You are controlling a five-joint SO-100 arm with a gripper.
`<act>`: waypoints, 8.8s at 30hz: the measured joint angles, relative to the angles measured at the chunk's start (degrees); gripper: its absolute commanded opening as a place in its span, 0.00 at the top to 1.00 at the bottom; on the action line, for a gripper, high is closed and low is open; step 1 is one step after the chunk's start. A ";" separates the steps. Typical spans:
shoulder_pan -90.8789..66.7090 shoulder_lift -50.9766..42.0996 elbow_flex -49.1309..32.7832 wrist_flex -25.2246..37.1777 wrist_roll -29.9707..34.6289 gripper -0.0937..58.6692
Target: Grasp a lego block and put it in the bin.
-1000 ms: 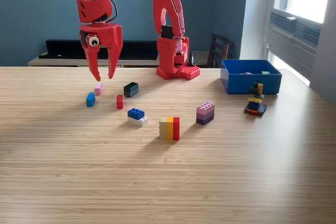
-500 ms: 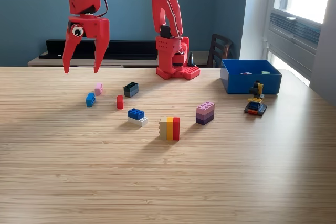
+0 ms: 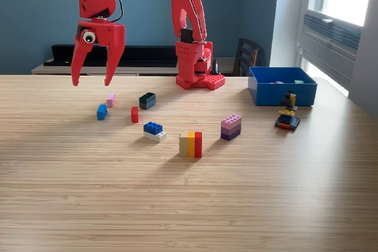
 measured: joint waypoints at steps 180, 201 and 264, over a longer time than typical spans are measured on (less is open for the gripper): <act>-50.45 -1.14 -14.68 21.36 -21.01 0.98; -76.82 -1.14 -12.92 21.36 -39.55 0.34; -82.35 -34.72 -41.48 22.24 -31.90 1.00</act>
